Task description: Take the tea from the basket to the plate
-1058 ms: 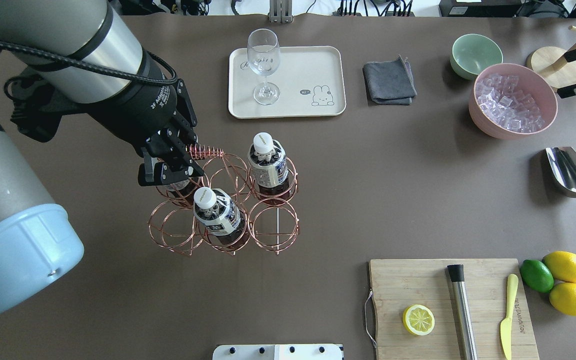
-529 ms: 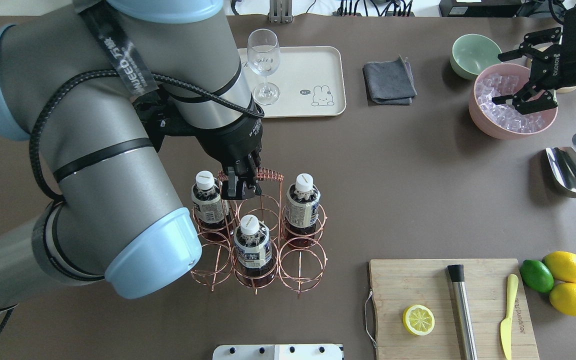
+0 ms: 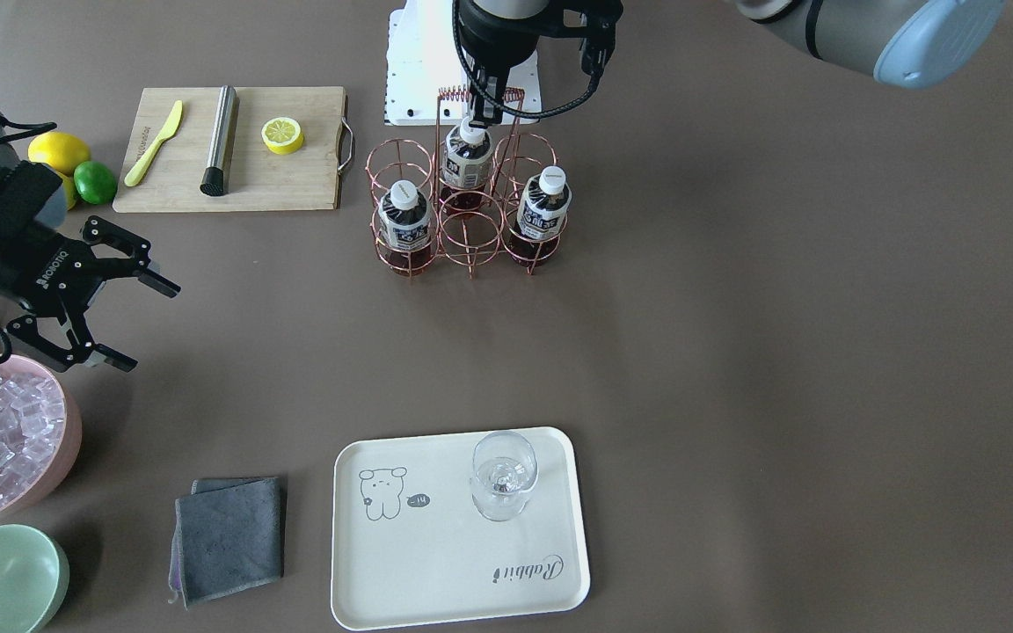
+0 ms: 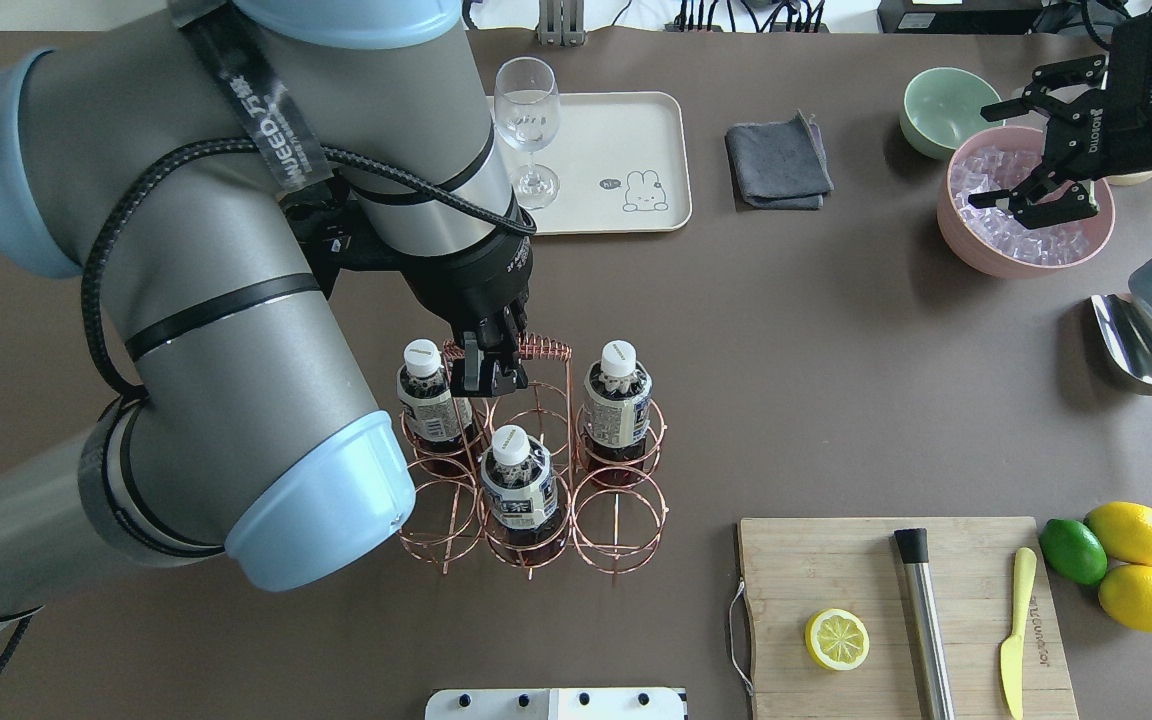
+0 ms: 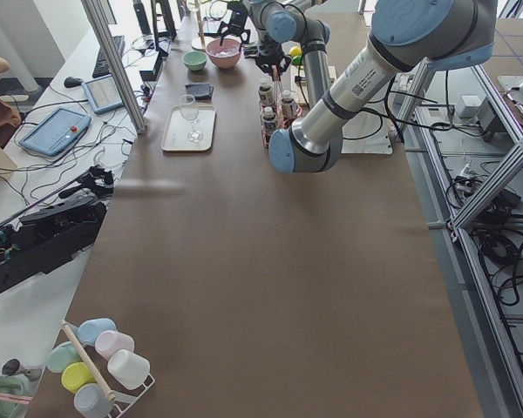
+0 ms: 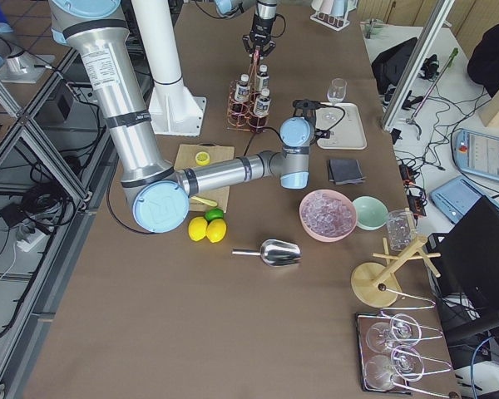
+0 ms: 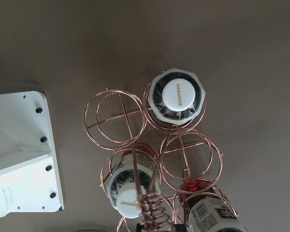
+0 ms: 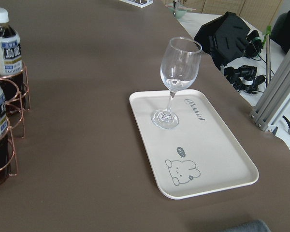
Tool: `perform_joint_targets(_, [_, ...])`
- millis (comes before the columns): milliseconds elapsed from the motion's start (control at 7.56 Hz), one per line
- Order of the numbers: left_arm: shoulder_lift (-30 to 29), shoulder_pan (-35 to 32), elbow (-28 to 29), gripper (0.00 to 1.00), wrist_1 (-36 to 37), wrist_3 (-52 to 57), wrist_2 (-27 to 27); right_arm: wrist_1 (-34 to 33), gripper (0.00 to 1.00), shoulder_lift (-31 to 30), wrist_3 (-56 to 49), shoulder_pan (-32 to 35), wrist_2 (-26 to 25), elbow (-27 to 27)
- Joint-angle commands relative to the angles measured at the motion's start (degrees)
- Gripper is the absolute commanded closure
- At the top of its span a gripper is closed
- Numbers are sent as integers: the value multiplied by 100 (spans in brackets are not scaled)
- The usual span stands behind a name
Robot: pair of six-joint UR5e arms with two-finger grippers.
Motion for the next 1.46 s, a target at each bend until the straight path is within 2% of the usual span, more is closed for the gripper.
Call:
perform_joint_targets(0, [-63, 206, 68, 100, -162, 9, 2, 856, 0, 238, 1714, -505, -63, 81])
perform_joint_targets(132, [-116, 207, 86, 100, -163, 0, 11, 1252, 0, 291, 2150, -603, -464, 81])
perform_joint_targets(529, [-178, 207, 95, 100, -155, 0, 2, 1300, 1, 291, 2997, -971, -608, 467])
perform_joint_targets(661, [-169, 207, 95, 100, -155, 0, 2, 1309, 0, 256, 3338, -1155, -809, 747])
perform_joint_targets(1058, [-161, 207, 86, 100, -137, 0, 2, 1327, 1, -94, 3386, -1946, -1695, 1389])
perform_joint_targets(1323, [-152, 207, 77, 100, -111, 0, 2, 1327, 1, -236, 2974, -2464, -2163, 1488])
